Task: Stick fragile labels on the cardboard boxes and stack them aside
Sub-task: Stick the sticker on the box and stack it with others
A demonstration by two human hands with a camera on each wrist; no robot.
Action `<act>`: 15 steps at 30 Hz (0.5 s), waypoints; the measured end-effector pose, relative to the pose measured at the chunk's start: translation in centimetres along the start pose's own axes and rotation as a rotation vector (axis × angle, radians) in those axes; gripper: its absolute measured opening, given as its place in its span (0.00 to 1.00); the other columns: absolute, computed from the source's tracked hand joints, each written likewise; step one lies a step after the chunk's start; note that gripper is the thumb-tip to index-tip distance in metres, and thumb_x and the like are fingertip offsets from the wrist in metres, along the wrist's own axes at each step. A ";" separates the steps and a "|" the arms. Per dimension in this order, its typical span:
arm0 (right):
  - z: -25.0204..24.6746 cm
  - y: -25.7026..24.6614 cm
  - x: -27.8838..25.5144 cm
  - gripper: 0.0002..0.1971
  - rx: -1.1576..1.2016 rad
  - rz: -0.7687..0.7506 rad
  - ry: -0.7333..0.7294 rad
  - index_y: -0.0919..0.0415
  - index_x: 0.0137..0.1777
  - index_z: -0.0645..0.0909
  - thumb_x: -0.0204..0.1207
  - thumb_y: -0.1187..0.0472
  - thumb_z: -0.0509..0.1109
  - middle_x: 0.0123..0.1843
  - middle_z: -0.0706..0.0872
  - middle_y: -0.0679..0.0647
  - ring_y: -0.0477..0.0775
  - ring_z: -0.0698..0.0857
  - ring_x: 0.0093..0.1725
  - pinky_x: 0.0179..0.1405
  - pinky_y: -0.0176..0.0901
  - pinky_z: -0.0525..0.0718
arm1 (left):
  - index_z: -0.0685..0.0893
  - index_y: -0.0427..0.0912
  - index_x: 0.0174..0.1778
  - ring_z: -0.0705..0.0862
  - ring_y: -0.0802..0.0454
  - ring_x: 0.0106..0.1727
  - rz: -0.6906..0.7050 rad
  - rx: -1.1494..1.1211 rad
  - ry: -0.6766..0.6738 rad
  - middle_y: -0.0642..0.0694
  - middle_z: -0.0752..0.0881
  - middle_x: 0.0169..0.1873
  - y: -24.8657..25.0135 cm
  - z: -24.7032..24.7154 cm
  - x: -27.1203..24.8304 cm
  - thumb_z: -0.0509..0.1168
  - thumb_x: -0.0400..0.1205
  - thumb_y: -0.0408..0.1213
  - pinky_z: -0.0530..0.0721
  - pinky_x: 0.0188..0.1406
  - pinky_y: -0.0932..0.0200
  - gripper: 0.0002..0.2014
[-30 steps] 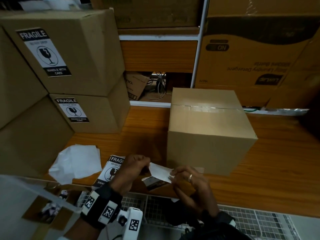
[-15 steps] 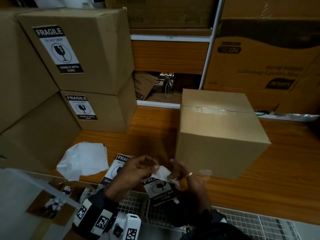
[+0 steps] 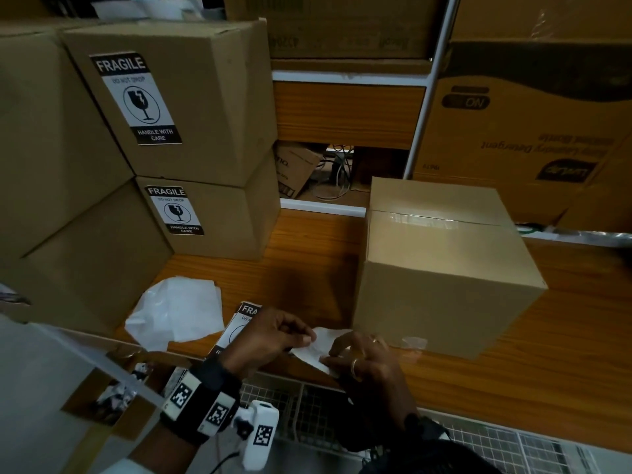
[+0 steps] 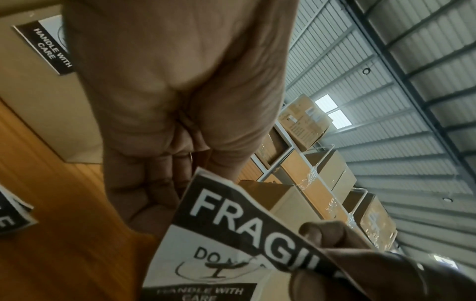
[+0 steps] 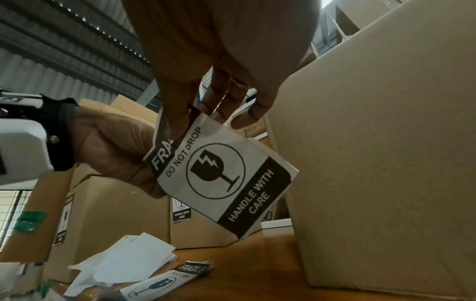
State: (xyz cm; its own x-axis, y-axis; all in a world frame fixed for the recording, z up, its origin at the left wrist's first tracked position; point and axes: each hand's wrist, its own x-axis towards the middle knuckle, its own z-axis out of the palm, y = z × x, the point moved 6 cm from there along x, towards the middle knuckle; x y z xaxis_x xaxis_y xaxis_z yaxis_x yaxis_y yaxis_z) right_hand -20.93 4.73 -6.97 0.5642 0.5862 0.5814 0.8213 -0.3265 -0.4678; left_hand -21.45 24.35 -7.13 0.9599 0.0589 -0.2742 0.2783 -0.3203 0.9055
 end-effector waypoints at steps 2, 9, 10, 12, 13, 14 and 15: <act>0.0 -0.2 0.2 0.07 -0.008 -0.002 -0.002 0.47 0.51 0.92 0.74 0.54 0.79 0.57 0.87 0.42 0.34 0.76 0.60 0.51 0.44 0.83 | 0.95 0.51 0.43 0.91 0.57 0.54 0.021 0.042 -0.017 0.52 0.94 0.47 -0.1 -0.1 0.4 0.75 0.80 0.30 0.87 0.61 0.52 0.09; -0.3 -1.0 1.0 0.06 -0.030 -0.110 0.051 0.51 0.48 0.93 0.78 0.54 0.75 0.55 0.90 0.45 0.45 0.79 0.56 0.51 0.36 0.72 | 0.93 0.37 0.47 0.91 0.59 0.51 0.107 0.048 -0.081 0.50 0.94 0.43 1.5 -0.9 1.5 0.75 0.80 0.25 0.85 0.51 0.68 0.05; -0.4 -1.0 1.1 0.06 -0.013 -0.114 0.070 0.51 0.47 0.93 0.79 0.54 0.74 0.54 0.90 0.46 0.44 0.80 0.56 0.52 0.38 0.74 | 0.93 0.36 0.48 0.91 0.58 0.51 0.113 0.041 -0.082 0.50 0.94 0.43 1.7 -0.8 1.6 0.74 0.80 0.25 0.85 0.52 0.67 0.05; -0.9 -0.7 1.3 0.06 0.037 -0.071 0.121 0.52 0.46 0.92 0.79 0.55 0.74 0.54 0.90 0.46 0.41 0.81 0.54 0.49 0.45 0.79 | 0.93 0.39 0.49 0.91 0.57 0.53 0.129 -0.009 -0.079 0.48 0.94 0.46 1.9 -0.9 1.5 0.72 0.82 0.26 0.86 0.54 0.64 0.06; -1.1 -0.3 1.3 0.05 0.063 -0.038 0.144 0.52 0.46 0.92 0.78 0.55 0.74 0.53 0.90 0.45 0.39 0.81 0.54 0.46 0.47 0.81 | 0.93 0.40 0.50 0.91 0.55 0.55 0.145 -0.039 -0.079 0.47 0.94 0.49 2.0 -1.0 1.4 0.71 0.84 0.28 0.86 0.55 0.63 0.06; -1.2 0.0 1.1 0.04 0.087 -0.010 0.159 0.52 0.46 0.92 0.78 0.55 0.75 0.53 0.90 0.45 0.39 0.82 0.53 0.45 0.49 0.82 | 0.93 0.40 0.52 0.91 0.53 0.56 0.158 -0.066 -0.084 0.46 0.94 0.52 2.2 -1.2 1.1 0.70 0.85 0.31 0.86 0.55 0.62 0.06; -1.2 0.2 1.0 0.05 0.099 0.007 0.164 0.52 0.47 0.92 0.78 0.54 0.76 0.53 0.91 0.44 0.38 0.83 0.53 0.44 0.51 0.83 | 0.93 0.39 0.53 0.90 0.52 0.58 0.163 -0.082 -0.093 0.46 0.94 0.53 2.4 -1.3 0.7 0.70 0.85 0.34 0.86 0.55 0.62 0.07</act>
State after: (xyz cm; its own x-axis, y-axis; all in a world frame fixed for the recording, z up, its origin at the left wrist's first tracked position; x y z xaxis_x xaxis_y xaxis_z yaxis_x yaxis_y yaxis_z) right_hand -20.03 4.33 -5.65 0.5823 0.4533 0.6749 0.8098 -0.2506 -0.5304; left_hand -20.03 24.83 -4.70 0.9862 -0.0758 -0.1474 0.1254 -0.2402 0.9626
